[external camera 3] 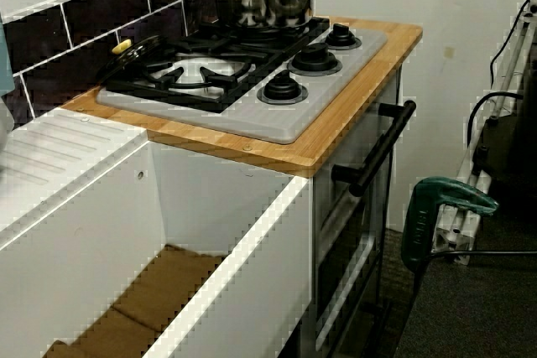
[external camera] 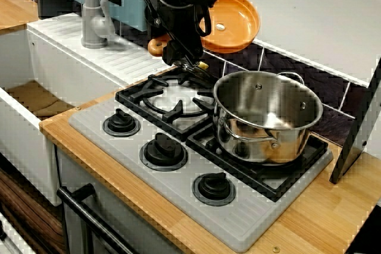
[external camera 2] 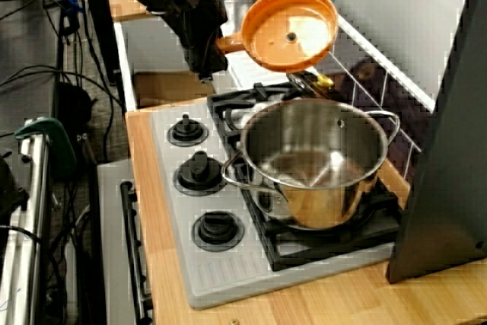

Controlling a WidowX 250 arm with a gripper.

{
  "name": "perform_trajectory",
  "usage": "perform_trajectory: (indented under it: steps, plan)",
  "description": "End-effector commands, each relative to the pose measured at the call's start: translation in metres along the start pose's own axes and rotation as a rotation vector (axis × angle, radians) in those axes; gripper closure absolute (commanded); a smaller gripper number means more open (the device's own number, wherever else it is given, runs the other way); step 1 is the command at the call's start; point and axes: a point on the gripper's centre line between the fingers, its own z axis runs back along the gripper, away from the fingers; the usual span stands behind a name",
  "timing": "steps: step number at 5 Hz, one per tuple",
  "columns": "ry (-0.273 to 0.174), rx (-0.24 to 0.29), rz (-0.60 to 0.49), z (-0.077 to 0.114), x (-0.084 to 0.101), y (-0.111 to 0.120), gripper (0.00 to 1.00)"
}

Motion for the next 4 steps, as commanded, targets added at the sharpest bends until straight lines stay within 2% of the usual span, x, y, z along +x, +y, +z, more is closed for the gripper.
perform_trajectory:
  steps: [1,2,4]
  plan:
    - [-0.038,0.07,0.007,0.0102,0.0017,0.003,1.0]
    - [-0.04,0.08,0.005,0.0119,0.0014,0.0044,1.0]
    - [-0.045,0.191,0.014,0.0116,0.0006,0.0041,1.0]
